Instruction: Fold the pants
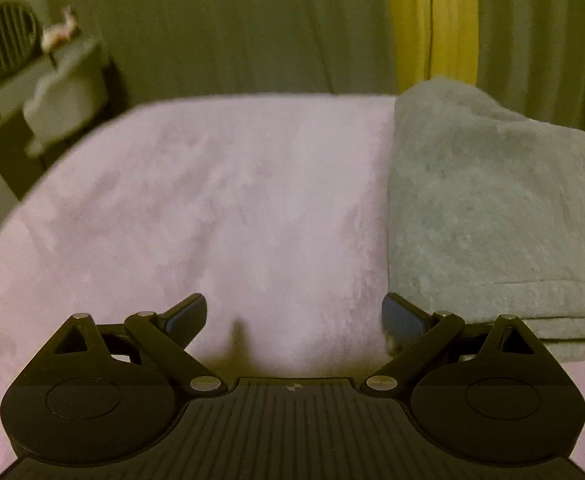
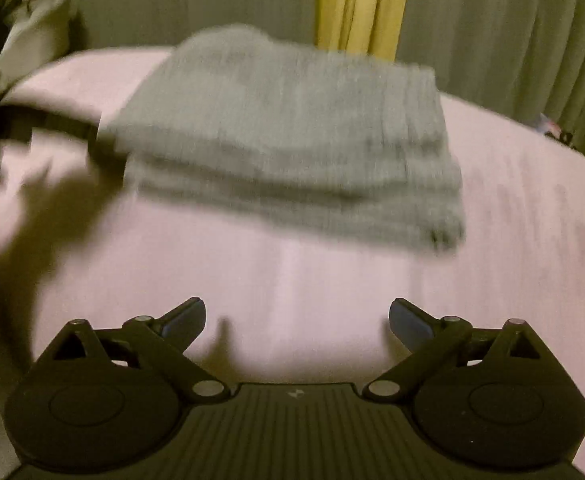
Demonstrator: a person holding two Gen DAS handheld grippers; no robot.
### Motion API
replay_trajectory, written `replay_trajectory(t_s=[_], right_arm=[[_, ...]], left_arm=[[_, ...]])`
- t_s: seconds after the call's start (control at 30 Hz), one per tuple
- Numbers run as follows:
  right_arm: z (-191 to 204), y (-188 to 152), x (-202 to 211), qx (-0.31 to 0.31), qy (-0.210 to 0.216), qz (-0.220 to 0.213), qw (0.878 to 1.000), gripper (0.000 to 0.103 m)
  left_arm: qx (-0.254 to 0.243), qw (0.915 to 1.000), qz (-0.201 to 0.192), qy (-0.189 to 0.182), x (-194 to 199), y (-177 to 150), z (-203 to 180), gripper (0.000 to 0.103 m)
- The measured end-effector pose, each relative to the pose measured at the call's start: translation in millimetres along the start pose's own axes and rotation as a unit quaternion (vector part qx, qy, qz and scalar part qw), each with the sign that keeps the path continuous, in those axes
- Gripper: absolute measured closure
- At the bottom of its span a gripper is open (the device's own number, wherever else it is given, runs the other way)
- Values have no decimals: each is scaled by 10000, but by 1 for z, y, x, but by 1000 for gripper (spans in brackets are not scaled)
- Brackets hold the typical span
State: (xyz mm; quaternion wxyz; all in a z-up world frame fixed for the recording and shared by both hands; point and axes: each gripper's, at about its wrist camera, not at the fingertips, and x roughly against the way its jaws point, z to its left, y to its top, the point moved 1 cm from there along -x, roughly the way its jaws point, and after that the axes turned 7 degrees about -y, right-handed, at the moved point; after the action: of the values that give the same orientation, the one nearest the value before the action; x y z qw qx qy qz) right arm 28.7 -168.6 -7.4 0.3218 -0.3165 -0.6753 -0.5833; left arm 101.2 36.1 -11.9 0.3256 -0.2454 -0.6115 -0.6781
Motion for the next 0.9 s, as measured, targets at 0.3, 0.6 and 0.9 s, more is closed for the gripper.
replay_trajectory(t_s=[0.3, 0.6, 0.9], right_arm=[[6, -29, 24, -465, -497, 274, 9973, 4], [8, -21, 35, -343, -753, 139, 9965, 4], [-9, -4, 22, -752, -427, 191, 9961, 4]], left_arm=[[-720, 9938, -108, -839, 51, -26, -42, 1], [-618, 9847, 686, -1478, 49, -48, -57, 1], [-189, 9821, 1256, -1390, 38, -51, -49, 1]])
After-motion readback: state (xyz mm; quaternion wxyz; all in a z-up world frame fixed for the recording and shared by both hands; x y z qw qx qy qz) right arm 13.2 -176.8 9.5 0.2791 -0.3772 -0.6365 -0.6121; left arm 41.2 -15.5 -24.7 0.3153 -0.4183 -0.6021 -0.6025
